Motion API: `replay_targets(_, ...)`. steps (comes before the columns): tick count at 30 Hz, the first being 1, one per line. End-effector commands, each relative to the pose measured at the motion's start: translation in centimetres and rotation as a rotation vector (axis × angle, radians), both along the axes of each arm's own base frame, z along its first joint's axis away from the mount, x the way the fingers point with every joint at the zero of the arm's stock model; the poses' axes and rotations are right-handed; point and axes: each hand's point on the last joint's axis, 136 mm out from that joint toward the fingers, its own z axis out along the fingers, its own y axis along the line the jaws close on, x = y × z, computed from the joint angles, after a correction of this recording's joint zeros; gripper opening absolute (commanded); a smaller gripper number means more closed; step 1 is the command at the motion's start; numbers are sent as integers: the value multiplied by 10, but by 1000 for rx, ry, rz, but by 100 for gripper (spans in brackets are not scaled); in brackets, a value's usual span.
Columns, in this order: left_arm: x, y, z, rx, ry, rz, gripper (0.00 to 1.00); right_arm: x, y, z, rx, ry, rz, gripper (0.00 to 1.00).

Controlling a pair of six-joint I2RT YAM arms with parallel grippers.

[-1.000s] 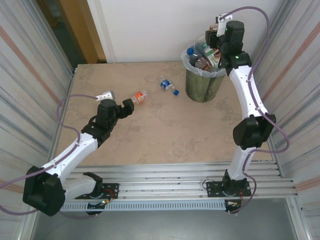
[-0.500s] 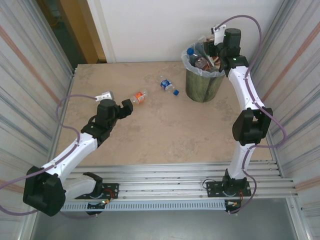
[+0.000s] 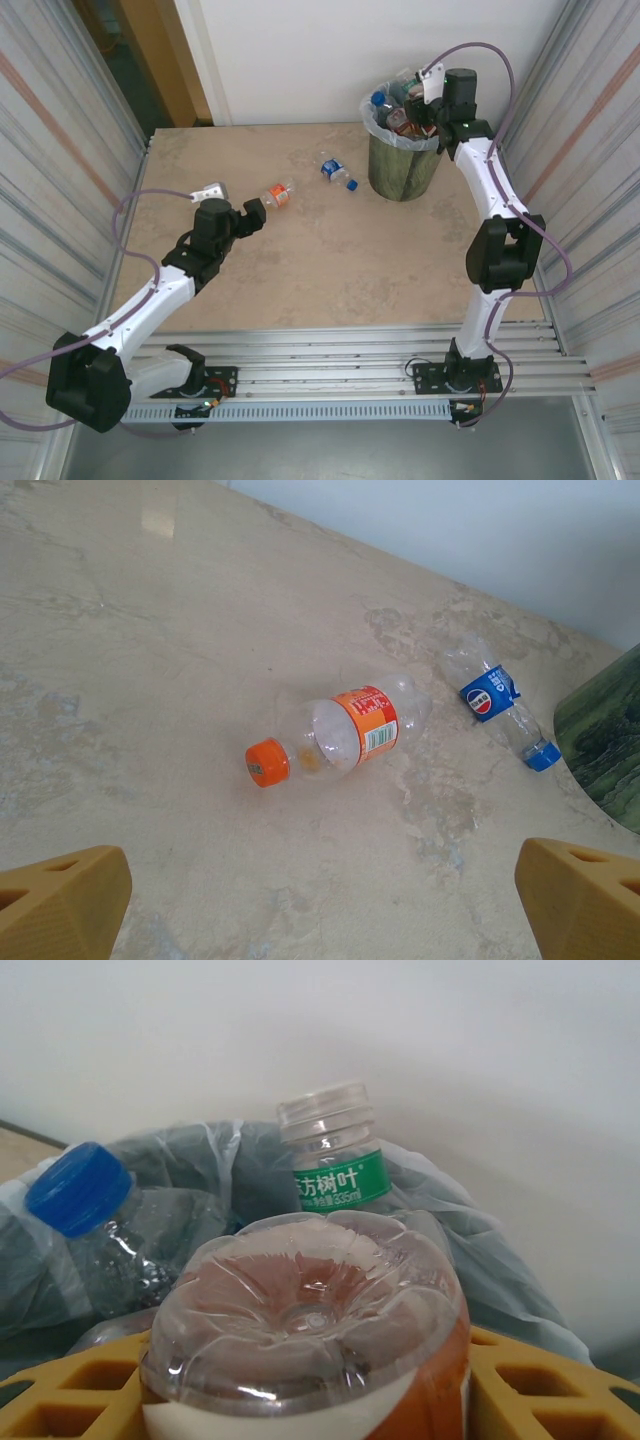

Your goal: Put the plastic bottles in the bin

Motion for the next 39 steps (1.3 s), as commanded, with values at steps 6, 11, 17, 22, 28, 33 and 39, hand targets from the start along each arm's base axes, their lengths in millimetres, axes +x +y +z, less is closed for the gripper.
replay_targets(6,-1,5,11,-4,-24,18,99,-21,2,-22,-2,43,27,58)
replay_targets(11,-1,5,11,-7,-22,15,99,-25,3,-22,-8,46,27,74)
replay_targets(17,-1,3,9,-17,-18,11,99,-32,5,17,11,-14,12,91)
replay_targets(22,-1,2,12,-20,-26,4,99,-45,7,60,58,-85,-8,99)
replay_targets(28,-1,1,14,-18,-29,-4,99,-62,8,98,144,-132,-39,98)
replay_targets(33,0,0,13,-19,-28,-10,99,-67,12,118,215,-136,-30,70)
replay_targets(39,7,-5,19,-4,-40,-33,99,-53,12,102,229,-93,-45,58)
